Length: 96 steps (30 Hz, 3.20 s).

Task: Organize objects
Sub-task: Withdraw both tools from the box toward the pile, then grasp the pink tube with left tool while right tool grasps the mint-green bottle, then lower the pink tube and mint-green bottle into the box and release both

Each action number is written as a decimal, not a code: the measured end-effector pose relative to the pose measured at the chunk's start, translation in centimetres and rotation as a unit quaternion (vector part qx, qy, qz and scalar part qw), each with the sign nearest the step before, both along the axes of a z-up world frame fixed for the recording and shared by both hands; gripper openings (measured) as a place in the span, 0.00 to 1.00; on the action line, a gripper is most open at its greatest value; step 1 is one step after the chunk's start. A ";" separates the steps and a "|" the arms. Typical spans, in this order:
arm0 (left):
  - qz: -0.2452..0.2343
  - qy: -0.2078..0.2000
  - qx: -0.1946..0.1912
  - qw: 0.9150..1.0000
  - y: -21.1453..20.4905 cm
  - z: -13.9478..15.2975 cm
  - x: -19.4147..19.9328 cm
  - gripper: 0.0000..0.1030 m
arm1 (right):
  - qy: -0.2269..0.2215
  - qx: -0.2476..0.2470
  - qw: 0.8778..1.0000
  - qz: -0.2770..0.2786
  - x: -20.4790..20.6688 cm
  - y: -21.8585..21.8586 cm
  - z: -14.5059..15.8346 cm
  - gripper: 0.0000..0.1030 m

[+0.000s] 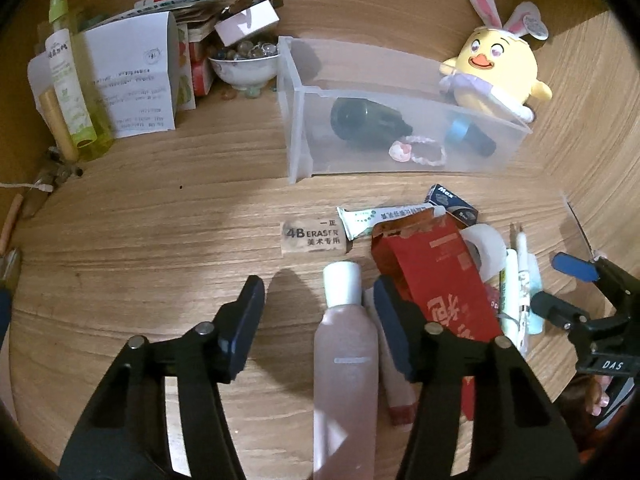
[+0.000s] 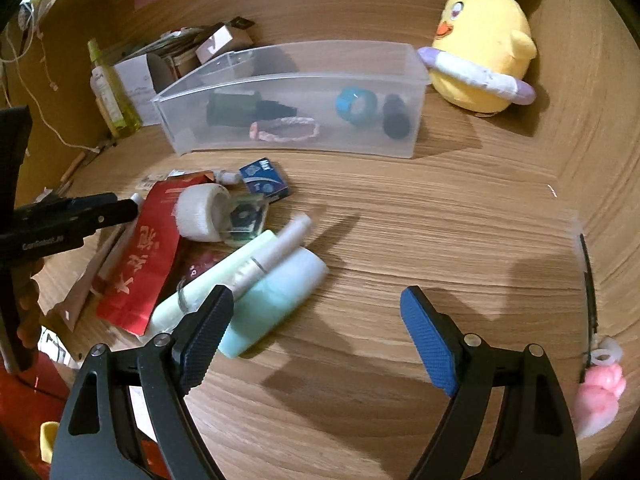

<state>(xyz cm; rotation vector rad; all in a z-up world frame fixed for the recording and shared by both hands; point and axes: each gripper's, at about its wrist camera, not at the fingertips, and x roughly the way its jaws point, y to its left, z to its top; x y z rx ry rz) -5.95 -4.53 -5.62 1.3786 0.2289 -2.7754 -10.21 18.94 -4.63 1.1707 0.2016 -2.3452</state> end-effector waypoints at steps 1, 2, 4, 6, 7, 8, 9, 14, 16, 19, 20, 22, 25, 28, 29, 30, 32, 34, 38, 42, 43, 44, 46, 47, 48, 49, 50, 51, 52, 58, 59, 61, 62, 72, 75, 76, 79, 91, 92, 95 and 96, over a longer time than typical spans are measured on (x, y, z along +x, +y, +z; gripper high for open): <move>0.000 0.001 0.000 1.000 -0.1 0.0 0.0 0.52 | -0.001 0.000 1.000 0.001 0.0 -0.2 -0.1 0.81; 0.000 0.002 0.004 1.000 -0.2 0.0 0.0 0.52 | -0.002 -0.003 1.000 0.002 -0.1 -0.3 -0.1 0.81; 0.002 0.002 0.008 1.000 -0.4 -0.1 0.1 0.50 | -0.004 -0.008 1.000 -0.001 -0.1 -0.4 -0.1 0.81; 0.003 -0.002 0.011 1.000 -0.7 -0.2 0.2 0.43 | -0.003 -0.007 1.000 -0.003 -0.1 -0.3 -0.1 0.79; 0.003 -0.005 0.013 1.000 -0.8 -0.4 0.3 0.41 | -0.002 -0.006 1.000 -0.003 0.0 -0.2 -0.1 0.79; 0.003 -0.008 0.014 1.000 -1.0 -0.6 0.4 0.41 | -0.002 -0.004 1.000 -0.004 0.0 -0.1 -0.1 0.79; 0.003 -0.006 0.009 1.000 -1.0 -0.7 0.6 0.40 | 0.000 -0.001 1.000 -0.004 0.1 0.1 -0.1 0.79; 0.004 -0.004 -0.021 1.000 -0.6 -0.8 1.0 0.37 | 0.008 0.012 1.000 -0.006 0.5 0.9 0.0 0.74; 0.003 0.000 -0.031 1.000 -0.4 -0.9 1.0 0.32 | 0.015 0.019 1.000 -0.007 0.6 1.0 0.0 0.68; 0.002 0.005 -0.040 0.999 0.0 -0.9 1.0 0.24 | 0.032 0.035 0.999 -0.010 0.8 0.9 -0.1 0.54; 0.002 0.007 -0.039 0.999 0.0 -0.9 1.0 0.23 | 0.036 0.039 0.999 -0.009 0.8 0.8 -0.1 0.48; 0.003 0.009 -0.039 0.999 0.0 -0.9 1.1 0.23 | 0.041 0.037 0.998 -0.004 0.6 0.8 -0.1 0.37; 0.006 0.010 -0.040 0.999 -0.1 -0.8 1.3 0.22 | 0.043 0.035 0.998 -0.006 0.2 0.7 0.0 0.22; 0.011 0.017 -0.042 0.999 -0.3 -0.2 1.6 0.19 | 0.039 0.023 0.999 -0.010 -0.1 0.9 0.1 0.22; 0.013 0.022 -0.041 0.999 -0.4 0.2 1.7 0.19 | 0.039 0.016 0.999 -0.012 -0.3 1.1 0.3 0.22; 0.015 0.027 -0.040 0.999 -0.5 0.5 1.8 0.19 | 0.041 0.012 0.999 -0.015 -0.3 1.2 0.5 0.22; 0.019 0.038 -0.040 0.998 -0.7 1.3 1.9 0.19 | 0.047 0.000 0.999 -0.021 -0.5 1.5 1.2 0.22; 0.021 0.049 -0.042 0.998 -0.8 2.2 2.0 0.19 | 0.054 -0.008 0.998 -0.026 -0.7 1.7 1.8 0.22; 0.026 0.077 -0.043 0.996 -0.9 4.5 2.0 0.19 | 0.075 -0.024 0.996 -0.031 -1.1 2.0 3.5 0.22; 0.024 0.111 -0.044 0.993 -0.7 7.1 2.3 0.19 | 0.097 -0.039 0.994 -0.036 -1.5 2.0 5.4 0.22; 0.023 0.117 -0.045 0.992 -0.7 7.6 2.3 0.19 | 0.102 -0.043 0.993 -0.036 -1.6 2.0 5.8 0.22; 0.023 0.126 -0.047 0.991 -0.5 8.3 2.4 0.19 | 0.106 -0.046 0.993 -0.036 -1.7 2.0 6.1 0.22; 0.022 0.139 -0.049 0.989 -0.3 9.4 2.5 0.19 | 0.115 -0.052 0.991 -0.037 -1.9 1.9 6.7 0.22; 0.021 0.145 -0.049 0.988 -0.2 10.0 2.6 0.19 | 0.118 -0.056 0.991 -0.036 -2.0 1.9 7.0 0.22; 0.021 0.151 -0.049 0.987 -0.1 10.6 2.6 0.19 | 0.120 -0.059 0.990 -0.036 -2.1 1.8 7.3 0.22; 0.019 0.158 -0.048 0.986 0.0 11.2 2.6 0.19 | 0.122 -0.061 0.990 -0.034 -2.2 1.9 7.5 0.22; 0.018 0.162 -0.046 0.986 0.1 11.6 2.5 0.19 | 0.125 -0.063 0.990 -0.033 -2.3 1.8 7.7 0.22; 0.017 0.166 -0.044 0.985 0.1 12.0 2.5 0.19 | 0.127 -0.064 0.989 -0.032 -2.5 1.7 7.8 0.22; 0.014 0.171 -0.042 0.984 0.2 12.5 2.3 0.19 | 0.128 -0.065 0.989 -0.030 -2.6 1.6 8.0 0.22; -0.002 0.192 -0.033 0.981 1.5 14.8 0.4 0.19 | 0.131 -0.072 0.989 -0.018 -4.0 0.6 8.8 0.22; -0.009 0.193 -0.028 0.981 1.8 15.1 -0.2 0.19 | 0.132 -0.073 0.988 -0.015 -4.2 0.4 9.0 0.22; -0.015 0.195 -0.025 0.980 2.4 15.5 -1.1 0.19 | 0.135 -0.073 0.988 -0.010 -4.7 0.0 9.4 0.22; -0.018 0.197 -0.024 0.980 2.7 15.7 -1.6 0.19 | 0.137 -0.072 0.988 -0.007 -4.9 -0.2 9.6 0.22; -0.041 0.223 0.004 0.974 5.2 18.7 -6.8 0.19 | 0.146 -0.071 0.987 0.005 -8.6 -2.0 11.9 0.22; -0.041 0.226 0.002 0.973 5.8 18.4 -8.4 0.19 | 0.136 -0.063 0.989 0.007 -10.3 -2.7 11.8 0.22; -0.040 0.225 -0.001 0.974 6.1 18.1 -9.0 0.19 | 0.133 -0.058 0.989 0.005 -10.8 -3.0 11.7 0.22; -0.044 0.210 -0.005 0.977 6.6 16.6 -10.9 0.19 | 0.120 -0.042 0.992 0.007 -12.3 -3.8 10.9 0.22; -0.041 0.118 0.057 0.991 3.0 10.7 -14.8 0.19 | 0.063 0.005 0.998 0.030 -15.2 -6.0 7.0 0.22; -0.038 0.108 0.058 0.992 2.6 10.4 -15.0 0.19 | 0.058 0.007 0.998 0.035 -15.4 -6.3 6.8 0.22; -0.025 0.080 0.051 0.995 1.5 9.3 -15.5 0.19 | 0.050 0.015 0.998 0.044 -15.5 -7.1 6.3 0.22; -0.021 0.072 0.047 0.996 1.2 8.9 -15.6 0.19 | 0.048 0.018 0.998 0.047 -15.8 -7.3 6.2 0.22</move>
